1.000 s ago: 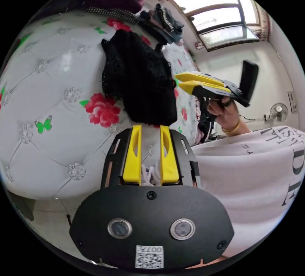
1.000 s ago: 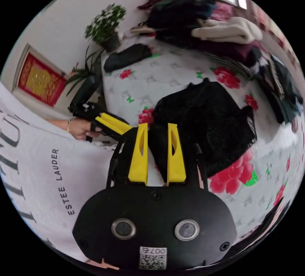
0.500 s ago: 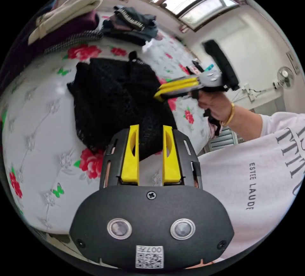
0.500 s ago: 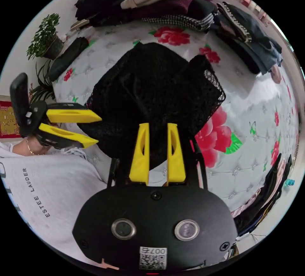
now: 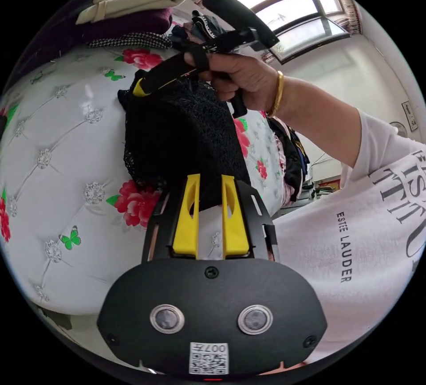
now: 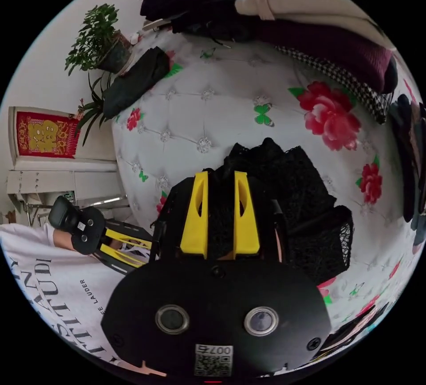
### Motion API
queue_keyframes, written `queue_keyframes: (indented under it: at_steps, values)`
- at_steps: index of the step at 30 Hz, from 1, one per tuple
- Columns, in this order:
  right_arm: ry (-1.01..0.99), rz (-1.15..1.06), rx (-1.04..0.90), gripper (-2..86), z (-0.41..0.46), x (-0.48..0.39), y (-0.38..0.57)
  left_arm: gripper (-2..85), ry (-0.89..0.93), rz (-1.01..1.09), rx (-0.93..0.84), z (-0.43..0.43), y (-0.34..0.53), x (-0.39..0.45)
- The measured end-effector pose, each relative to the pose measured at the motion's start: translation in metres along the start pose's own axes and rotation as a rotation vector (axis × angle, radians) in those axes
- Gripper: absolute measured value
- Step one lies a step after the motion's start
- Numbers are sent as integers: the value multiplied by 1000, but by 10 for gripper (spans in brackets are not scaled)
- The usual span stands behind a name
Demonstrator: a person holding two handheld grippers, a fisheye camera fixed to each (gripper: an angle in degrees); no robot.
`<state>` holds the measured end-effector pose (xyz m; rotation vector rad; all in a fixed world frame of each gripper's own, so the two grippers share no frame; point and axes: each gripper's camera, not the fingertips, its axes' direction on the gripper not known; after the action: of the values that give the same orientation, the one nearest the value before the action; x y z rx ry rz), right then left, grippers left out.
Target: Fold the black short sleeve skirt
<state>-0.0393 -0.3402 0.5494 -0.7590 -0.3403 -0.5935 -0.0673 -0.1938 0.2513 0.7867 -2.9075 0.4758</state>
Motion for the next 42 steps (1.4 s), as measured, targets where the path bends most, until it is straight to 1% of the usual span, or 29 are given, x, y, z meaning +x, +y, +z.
queue_keyframes:
  at_steps: [2, 4, 5, 6, 7, 9, 11, 13, 16, 18, 22, 25, 26, 27, 29, 31, 35, 38, 42]
  values:
    - [17, 23, 133, 59, -24, 8, 23, 90, 16, -35, 32, -14, 7, -8]
    - [4, 88, 431, 66, -74, 22, 83, 105, 45, -70, 85, -33, 13, -14]
    - [-11, 108, 490, 69, -83, 28, 102, 114, 52, -85, 134, -48, 18, -18]
    - [-49, 157, 574, 74, -96, 44, 139, 122, 56, -102, 175, -63, 22, -23]
    - [-90, 219, 617, 80, -100, 64, 175, 125, 60, -110, 193, -70, 24, -25]
    - [-168, 341, 595, 88, -91, 103, 228, 151, 91, -148, 231, -88, 30, -42]
    - [-234, 479, 543, 95, -69, 139, 278, 184, 127, -183, 202, -90, 28, -57]
    - [-356, 621, 513, 103, -37, 170, 337, 215, 183, -215, 168, -87, 26, -71]
    - [-493, 720, 491, 110, 5, 189, 381, 240, 280, -277, 145, -81, 23, -88]
    - [-548, 747, 477, 110, 26, 197, 391, 251, 340, -297, 113, -73, 19, -97]
    - [-654, 759, 542, 101, 52, 220, 392, 232, 356, -305, 44, -57, 7, -106]
    - [-719, 732, 542, 89, 62, 238, 384, 181, 412, -377, 40, -48, -2, -122]
    - [-742, 730, 540, 86, 64, 242, 384, 141, 440, -407, 33, -46, -4, -126]
    - [-791, 727, 542, 78, 67, 247, 385, 87, 424, -426, 14, -48, -5, -127]
    - [-835, 732, 592, 68, 62, 249, 394, 57, 390, -401, 48, -63, -4, -119]
    - [-865, 696, 647, 55, 48, 239, 407, 49, 379, -355, 78, -81, -1, -106]
    - [-870, 646, 636, 38, 27, 213, 426, 44, 391, -368, 80, -119, 27, -80]
    - [-902, 611, 607, 27, 14, 194, 435, 42, 412, -421, 107, -144, 57, -62]
    - [-934, 533, 581, 17, -4, 170, 424, 39, 443, -504, 222, -182, 98, -47]
